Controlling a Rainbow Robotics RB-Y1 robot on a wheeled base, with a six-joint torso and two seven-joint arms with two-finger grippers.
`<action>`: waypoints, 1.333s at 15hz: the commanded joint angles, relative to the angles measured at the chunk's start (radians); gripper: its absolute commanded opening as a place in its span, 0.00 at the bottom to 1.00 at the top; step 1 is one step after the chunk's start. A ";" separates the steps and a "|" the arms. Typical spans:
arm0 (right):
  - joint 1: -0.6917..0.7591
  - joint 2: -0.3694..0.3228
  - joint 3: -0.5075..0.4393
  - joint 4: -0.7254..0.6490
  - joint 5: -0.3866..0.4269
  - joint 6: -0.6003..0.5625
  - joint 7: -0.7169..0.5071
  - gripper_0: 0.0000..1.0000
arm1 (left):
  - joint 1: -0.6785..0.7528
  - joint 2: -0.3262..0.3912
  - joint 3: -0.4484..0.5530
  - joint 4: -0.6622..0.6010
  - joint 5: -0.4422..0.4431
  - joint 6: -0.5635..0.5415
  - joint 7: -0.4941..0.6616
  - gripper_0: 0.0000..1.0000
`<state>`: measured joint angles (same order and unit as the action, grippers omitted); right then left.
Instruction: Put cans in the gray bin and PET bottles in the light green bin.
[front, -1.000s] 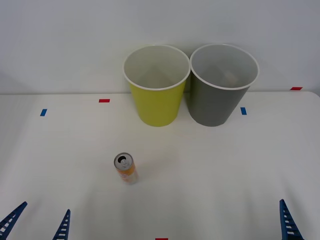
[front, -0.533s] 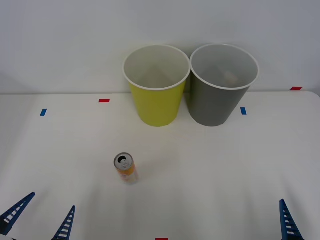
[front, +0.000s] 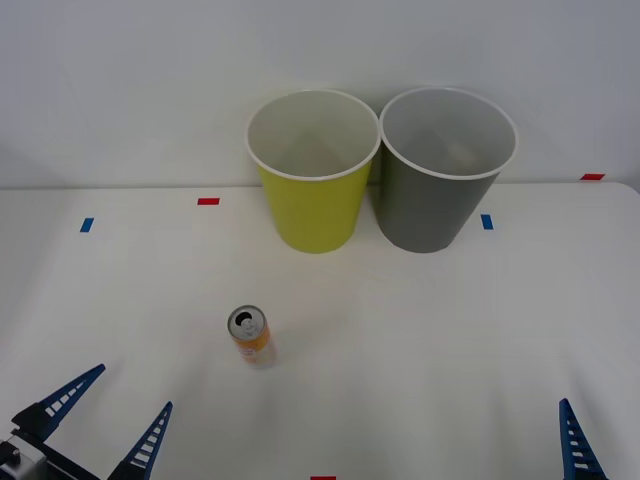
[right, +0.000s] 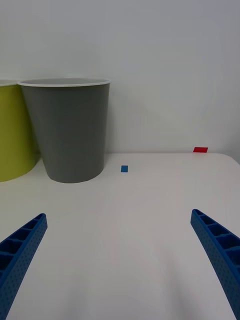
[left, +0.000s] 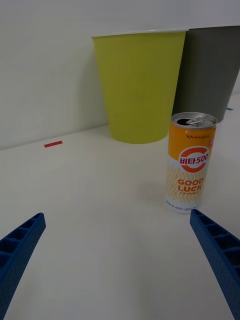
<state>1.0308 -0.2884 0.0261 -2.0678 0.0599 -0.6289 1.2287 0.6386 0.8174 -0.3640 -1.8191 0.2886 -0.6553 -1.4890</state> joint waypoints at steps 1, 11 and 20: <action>0.000 0.000 0.000 0.000 0.000 0.000 0.000 1.00 | -0.128 0.029 -0.095 0.058 0.026 0.000 -0.002 1.00; 0.000 0.000 0.000 0.000 0.000 0.000 0.000 1.00 | -0.474 0.052 -0.366 0.188 0.078 0.000 -0.008 1.00; 0.000 0.000 0.000 0.000 0.000 0.000 0.000 1.00 | -0.563 -0.014 -0.385 0.219 0.089 0.036 -0.011 1.00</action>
<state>1.0308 -0.2884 0.0261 -2.0678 0.0599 -0.6289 1.2287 0.0821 0.8040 -0.7487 -1.6005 0.3787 -0.6229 -1.5000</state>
